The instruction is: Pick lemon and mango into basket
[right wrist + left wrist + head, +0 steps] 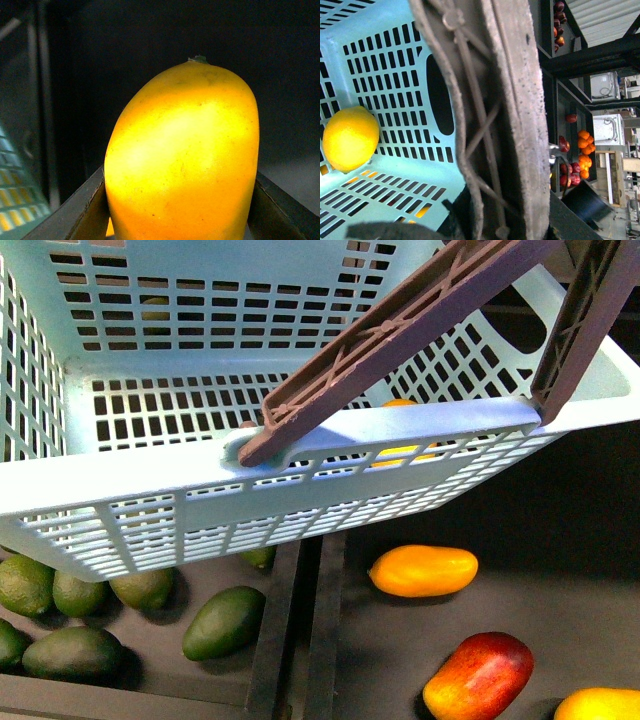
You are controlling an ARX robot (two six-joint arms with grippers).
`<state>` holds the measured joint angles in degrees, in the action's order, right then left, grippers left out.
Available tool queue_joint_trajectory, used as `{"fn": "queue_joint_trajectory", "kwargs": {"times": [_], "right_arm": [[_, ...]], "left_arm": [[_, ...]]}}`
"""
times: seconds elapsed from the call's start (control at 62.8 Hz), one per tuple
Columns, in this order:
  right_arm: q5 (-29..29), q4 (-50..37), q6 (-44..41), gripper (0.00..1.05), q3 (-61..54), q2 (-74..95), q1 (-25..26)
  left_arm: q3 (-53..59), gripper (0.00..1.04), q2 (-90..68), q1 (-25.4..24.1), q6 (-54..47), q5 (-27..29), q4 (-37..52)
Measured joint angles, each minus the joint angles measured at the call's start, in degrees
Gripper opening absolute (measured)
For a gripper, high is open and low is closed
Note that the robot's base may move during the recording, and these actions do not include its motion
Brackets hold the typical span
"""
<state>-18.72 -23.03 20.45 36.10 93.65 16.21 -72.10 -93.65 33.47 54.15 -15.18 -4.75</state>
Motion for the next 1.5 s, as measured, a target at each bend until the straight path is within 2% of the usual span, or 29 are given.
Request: {"fn": "queue_joint_trajectory", "kwargs": {"times": [0.143,0.366,0.7,0.828,0.907,0.923,0.971,1.114,1.258,1.497], "right_arm": [[-0.5,0.5,3.1,0.63,0.2,-7.7,-3.2],[2.8,0.8,7.5,0.62,4.2,-11.5,-14.8],[13.0,2.1,10.0,0.62,16.7,-2.2,-31.2],[15.3,3.2,11.2,0.62,20.1,1.8,-34.5],[17.1,3.5,11.8,0.65,21.5,3.2,-35.4],[17.6,3.6,12.1,0.71,22.1,3.7,-35.7],[18.4,3.6,13.0,0.8,22.5,4.1,-36.0],[20.8,3.9,13.7,0.98,21.9,3.4,-35.5],[22.6,5.4,13.9,0.96,18.8,0.1,-33.0],[27.1,10.4,12.4,0.96,8.8,-15.0,-23.2]], "left_arm": [[0.0,0.12,0.0,0.0,0.0,0.0,0.0],[0.0,0.12,0.0,0.0,0.0,0.0,0.0],[0.0,0.12,0.0,0.0,0.0,0.0,0.0],[0.0,0.12,0.0,0.0,0.2,0.9,-0.1],[0.0,0.12,-0.1,-0.5,0.6,1.6,-0.1],[0.0,0.12,-0.1,-0.6,0.6,1.8,-0.1],[0.0,0.12,-0.1,-0.8,0.5,2.2,-0.1],[0.0,0.12,-0.1,-0.8,0.1,1.7,-0.1],[0.0,0.12,-0.1,-0.2,0.2,0.0,-0.1],[0.0,0.12,-0.1,-0.1,0.6,-0.3,-0.1]]}}
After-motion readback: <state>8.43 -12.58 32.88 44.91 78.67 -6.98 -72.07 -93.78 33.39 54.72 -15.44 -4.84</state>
